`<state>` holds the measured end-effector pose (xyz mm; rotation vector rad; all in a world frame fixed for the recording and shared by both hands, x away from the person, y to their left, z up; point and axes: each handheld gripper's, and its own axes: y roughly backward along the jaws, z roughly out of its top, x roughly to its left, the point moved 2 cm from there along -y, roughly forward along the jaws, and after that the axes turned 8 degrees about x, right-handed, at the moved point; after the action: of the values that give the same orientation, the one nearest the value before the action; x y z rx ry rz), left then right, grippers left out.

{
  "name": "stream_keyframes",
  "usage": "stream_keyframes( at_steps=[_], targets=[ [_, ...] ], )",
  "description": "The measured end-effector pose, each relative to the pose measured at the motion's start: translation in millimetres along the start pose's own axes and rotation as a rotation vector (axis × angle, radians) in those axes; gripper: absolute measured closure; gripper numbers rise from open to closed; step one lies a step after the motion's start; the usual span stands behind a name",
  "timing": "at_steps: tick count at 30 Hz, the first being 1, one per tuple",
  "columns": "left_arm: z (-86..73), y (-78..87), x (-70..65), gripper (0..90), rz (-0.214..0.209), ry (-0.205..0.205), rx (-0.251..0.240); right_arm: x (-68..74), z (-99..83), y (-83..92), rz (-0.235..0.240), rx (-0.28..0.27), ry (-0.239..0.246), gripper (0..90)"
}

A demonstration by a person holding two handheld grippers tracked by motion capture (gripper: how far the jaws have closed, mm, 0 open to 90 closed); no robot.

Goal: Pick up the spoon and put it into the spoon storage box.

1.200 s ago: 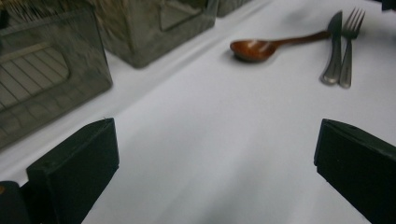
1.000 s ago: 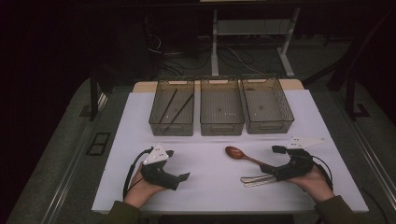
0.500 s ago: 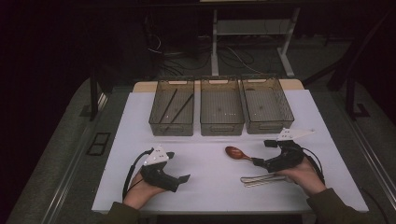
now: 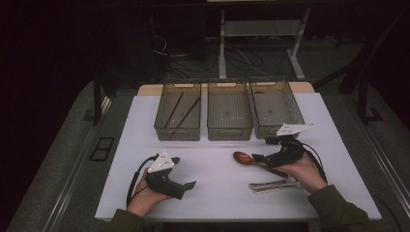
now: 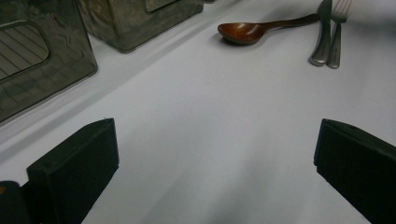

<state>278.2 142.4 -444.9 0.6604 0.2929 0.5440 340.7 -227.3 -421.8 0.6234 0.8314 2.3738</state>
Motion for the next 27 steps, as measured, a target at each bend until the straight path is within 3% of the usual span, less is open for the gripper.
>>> stream_keyframes(
  at_steps=[12,14,22,27],
  targets=[
    [0.1,-2.1,0.8,0.0,-0.01,-0.004,0.001,-5.9,19.2,-22.8,0.011,0.015,-0.012,6.7],
    [0.0,-1.5,1.1,0.0,-0.012,-0.005,0.004,-7.2,21.2,-25.9,0.011,0.019,-0.016,12.8],
    [0.6,-1.0,2.8,0.0,-0.014,0.003,-0.013,-13.6,24.5,-39.0,0.018,0.044,-0.03,20.2],
    [0.4,-1.7,2.5,0.7,-0.015,0.004,0.001,-13.8,21.0,-47.1,0.019,0.095,-0.038,32.2]
  ],
)
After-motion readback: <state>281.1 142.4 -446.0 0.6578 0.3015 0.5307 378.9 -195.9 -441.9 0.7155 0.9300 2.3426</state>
